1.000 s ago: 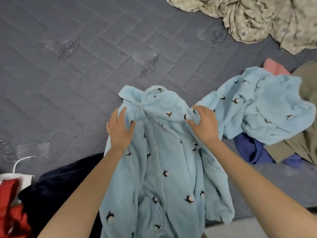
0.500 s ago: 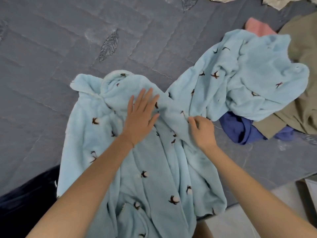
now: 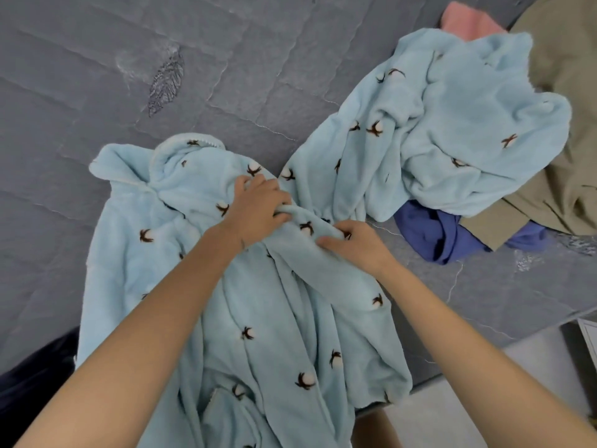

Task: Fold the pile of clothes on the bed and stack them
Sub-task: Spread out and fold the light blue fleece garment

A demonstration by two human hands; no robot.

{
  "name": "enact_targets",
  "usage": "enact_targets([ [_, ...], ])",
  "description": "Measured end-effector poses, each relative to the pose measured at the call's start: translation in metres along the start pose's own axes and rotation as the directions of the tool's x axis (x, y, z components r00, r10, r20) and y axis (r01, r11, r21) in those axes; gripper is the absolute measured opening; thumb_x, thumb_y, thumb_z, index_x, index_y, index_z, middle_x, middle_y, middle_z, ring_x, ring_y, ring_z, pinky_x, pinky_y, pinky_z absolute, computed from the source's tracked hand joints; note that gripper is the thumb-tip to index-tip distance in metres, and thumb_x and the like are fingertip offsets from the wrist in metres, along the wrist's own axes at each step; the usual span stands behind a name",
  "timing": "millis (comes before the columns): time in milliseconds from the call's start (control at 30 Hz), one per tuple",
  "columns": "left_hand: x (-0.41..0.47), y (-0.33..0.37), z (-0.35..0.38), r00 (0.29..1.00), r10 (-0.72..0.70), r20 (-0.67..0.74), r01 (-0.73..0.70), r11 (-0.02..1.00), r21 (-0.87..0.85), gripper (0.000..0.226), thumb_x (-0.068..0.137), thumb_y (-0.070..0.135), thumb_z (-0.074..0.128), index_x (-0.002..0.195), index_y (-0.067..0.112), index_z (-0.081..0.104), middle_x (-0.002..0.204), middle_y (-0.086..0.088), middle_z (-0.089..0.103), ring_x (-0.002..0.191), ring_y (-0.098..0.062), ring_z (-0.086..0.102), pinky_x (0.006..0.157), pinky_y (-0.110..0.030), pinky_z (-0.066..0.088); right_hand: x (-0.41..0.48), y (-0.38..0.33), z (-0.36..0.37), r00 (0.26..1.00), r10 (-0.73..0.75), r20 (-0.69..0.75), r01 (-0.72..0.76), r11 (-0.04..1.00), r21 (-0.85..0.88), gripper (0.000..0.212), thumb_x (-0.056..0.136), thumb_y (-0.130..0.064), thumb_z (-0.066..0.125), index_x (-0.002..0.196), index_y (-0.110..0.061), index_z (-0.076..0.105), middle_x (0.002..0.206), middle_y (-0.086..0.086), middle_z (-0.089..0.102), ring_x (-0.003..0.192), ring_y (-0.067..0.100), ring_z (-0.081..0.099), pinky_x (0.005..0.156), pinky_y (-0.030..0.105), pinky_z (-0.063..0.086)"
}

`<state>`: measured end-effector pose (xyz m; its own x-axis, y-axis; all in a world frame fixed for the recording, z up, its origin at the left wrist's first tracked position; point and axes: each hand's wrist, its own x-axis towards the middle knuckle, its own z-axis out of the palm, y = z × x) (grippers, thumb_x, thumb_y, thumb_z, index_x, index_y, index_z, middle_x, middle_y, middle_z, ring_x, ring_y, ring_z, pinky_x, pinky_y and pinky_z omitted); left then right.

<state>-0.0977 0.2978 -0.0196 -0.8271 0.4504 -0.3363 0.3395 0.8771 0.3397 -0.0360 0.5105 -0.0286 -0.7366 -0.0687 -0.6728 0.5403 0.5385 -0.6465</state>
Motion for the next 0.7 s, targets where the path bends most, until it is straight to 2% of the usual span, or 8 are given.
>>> enact_targets([
  [67, -0.006, -0.004, -0.002, 0.982, 0.013, -0.191, -0.063, 0.964, -0.258, 0.008, 0.089, 0.030, 0.061, 0.087, 0.024, 0.065, 0.087, 0.005, 0.051, 0.097, -0.022, 0.051, 0.097, -0.038, 0.027, -0.005, -0.006, -0.004, 0.999, -0.034, 0.026, 0.033, 0.999, 0.044, 0.029, 0.082, -0.029, 0.077, 0.069, -0.017, 0.054, 0.062, -0.009, 0.045, 0.054, 0.003, 0.040, 0.052, 0.018, 0.030],
  [133, -0.008, -0.005, -0.010, 0.951, 0.000, -0.310, -0.142, 0.889, -0.435, 0.015, 0.084, 0.031, 0.058, 0.085, 0.019, 0.066, 0.087, 0.003, 0.056, 0.087, -0.019, 0.053, 0.088, -0.038, 0.038, -0.007, -0.010, -0.007, 0.998, -0.048, 0.036, 0.045, 0.994, 0.102, 0.027, 0.081, -0.029, 0.077, 0.079, -0.015, 0.055, 0.070, -0.008, 0.047, 0.062, 0.005, 0.044, 0.057, 0.021, 0.033],
  [300, 0.008, 0.019, -0.033, 0.892, -0.061, -0.448, -0.204, 0.830, -0.520, 0.016, 0.086, 0.017, 0.056, 0.087, 0.005, 0.067, 0.090, 0.003, 0.053, 0.082, -0.011, 0.051, 0.079, -0.023, 0.041, -0.012, -0.018, -0.021, 0.996, -0.023, 0.086, 0.012, 0.993, 0.121, 0.039, 0.079, -0.035, 0.079, 0.107, -0.015, 0.062, 0.097, -0.005, 0.066, 0.087, 0.013, 0.063, 0.074, 0.029, 0.052],
  [400, 0.021, 0.030, -0.037, 0.852, -0.155, -0.500, -0.176, 0.815, -0.553, 0.007, 0.088, 0.003, 0.059, 0.084, 0.003, 0.065, 0.085, 0.006, 0.049, 0.082, 0.001, 0.047, 0.076, -0.014, 0.038, -0.020, -0.018, -0.044, 0.978, -0.016, 0.209, -0.029, 0.978, 0.207, 0.029, 0.081, -0.035, 0.079, 0.101, -0.018, 0.068, 0.098, -0.003, 0.073, 0.089, 0.012, 0.070, 0.077, 0.027, 0.057],
  [467, 0.026, 0.034, -0.038, 0.850, -0.190, -0.491, -0.148, 0.809, -0.569, 0.008, 0.090, 0.001, 0.060, 0.084, 0.004, 0.065, 0.084, 0.006, 0.049, 0.083, 0.003, 0.047, 0.077, -0.011, 0.036, -0.023, -0.015, -0.060, 0.988, -0.023, 0.151, -0.005, 0.983, 0.181, 0.030, 0.081, -0.034, 0.079, 0.091, -0.008, 0.069, 0.086, 0.003, 0.074, 0.077, 0.012, 0.069, 0.067, 0.026, 0.053],
  [567, 0.029, 0.033, -0.036, 0.900, -0.113, -0.421, -0.150, 0.827, -0.541, 0.010, 0.089, 0.019, 0.063, 0.084, 0.010, 0.066, 0.084, 0.007, 0.052, 0.085, 0.001, 0.048, 0.081, -0.023, 0.041, -0.022, -0.008, -0.080, 0.973, -0.120, -0.198, 0.125, 0.992, 0.015, 0.032, 0.082, -0.024, 0.076, 0.074, -0.007, 0.050, 0.062, 0.002, 0.049, 0.058, 0.010, 0.042, 0.052, 0.021, 0.029],
  [633, 0.030, 0.028, -0.038, 0.968, -0.029, -0.250, -0.100, 0.867, -0.488, 0.026, 0.083, 0.044, 0.063, 0.087, 0.019, 0.069, 0.088, 0.014, 0.060, 0.087, -0.005, 0.055, 0.090, -0.037, 0.044, -0.023, -0.006, -0.095, 0.925, -0.163, -0.343, 0.153, 0.987, -0.058, 0.028, 0.082, -0.017, 0.075, 0.080, -0.009, 0.049, 0.066, -0.001, 0.047, 0.059, 0.011, 0.039, 0.052, 0.024, 0.028],
  [700, 0.032, 0.029, -0.040, 0.999, -0.034, -0.015, 0.021, 0.847, -0.531, 0.040, 0.079, 0.060, 0.060, 0.087, 0.022, 0.070, 0.088, 0.011, 0.068, 0.087, -0.009, 0.061, 0.091, -0.042, 0.045, -0.022, -0.002, -0.107, 0.917, -0.178, -0.357, 0.158, 0.984, -0.085, 0.028, 0.080, -0.016, 0.077, 0.088, -0.010, 0.051, 0.071, 0.000, 0.051, 0.063, 0.012, 0.044, 0.054, 0.024, 0.033],
])
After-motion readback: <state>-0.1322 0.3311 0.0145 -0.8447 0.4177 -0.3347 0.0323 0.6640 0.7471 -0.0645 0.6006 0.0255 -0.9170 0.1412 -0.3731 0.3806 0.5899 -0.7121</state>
